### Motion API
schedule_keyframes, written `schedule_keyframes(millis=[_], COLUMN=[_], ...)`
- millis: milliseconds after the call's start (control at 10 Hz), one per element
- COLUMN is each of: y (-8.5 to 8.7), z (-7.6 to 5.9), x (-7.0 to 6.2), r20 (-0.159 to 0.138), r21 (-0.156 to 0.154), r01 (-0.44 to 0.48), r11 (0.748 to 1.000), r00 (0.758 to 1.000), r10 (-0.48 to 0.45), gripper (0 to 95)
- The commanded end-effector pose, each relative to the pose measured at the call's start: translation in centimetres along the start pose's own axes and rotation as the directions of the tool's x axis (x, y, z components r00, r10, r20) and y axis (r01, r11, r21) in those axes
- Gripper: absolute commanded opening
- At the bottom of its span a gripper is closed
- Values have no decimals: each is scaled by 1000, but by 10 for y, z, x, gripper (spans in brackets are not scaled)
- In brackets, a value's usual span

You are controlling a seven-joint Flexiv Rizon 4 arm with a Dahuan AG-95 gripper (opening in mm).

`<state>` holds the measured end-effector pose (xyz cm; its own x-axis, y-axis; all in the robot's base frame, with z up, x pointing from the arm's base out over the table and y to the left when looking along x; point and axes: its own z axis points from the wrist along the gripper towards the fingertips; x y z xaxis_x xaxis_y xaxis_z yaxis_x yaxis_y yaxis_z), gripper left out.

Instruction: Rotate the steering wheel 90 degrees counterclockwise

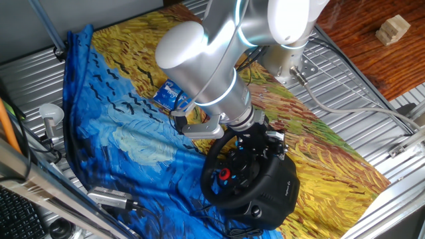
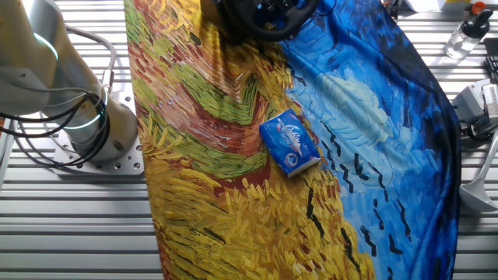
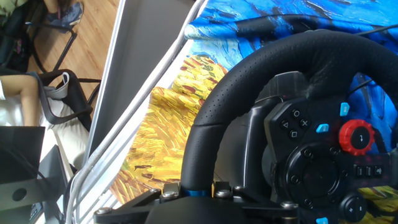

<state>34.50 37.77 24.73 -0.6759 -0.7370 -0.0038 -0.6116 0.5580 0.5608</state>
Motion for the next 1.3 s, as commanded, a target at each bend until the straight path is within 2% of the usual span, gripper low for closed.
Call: schedule_keyframes(millis=[100, 700, 1300], y=[1, 1, 1], z=[0, 0, 0], x=[0, 0, 0], r20=[8, 27, 34], r21=[5, 11, 14], r01=[-27, -76, -100], r11=[1000, 997, 995], r00=[1000, 997, 994], r10=[27, 75, 99], gripper=[0, 0, 0])
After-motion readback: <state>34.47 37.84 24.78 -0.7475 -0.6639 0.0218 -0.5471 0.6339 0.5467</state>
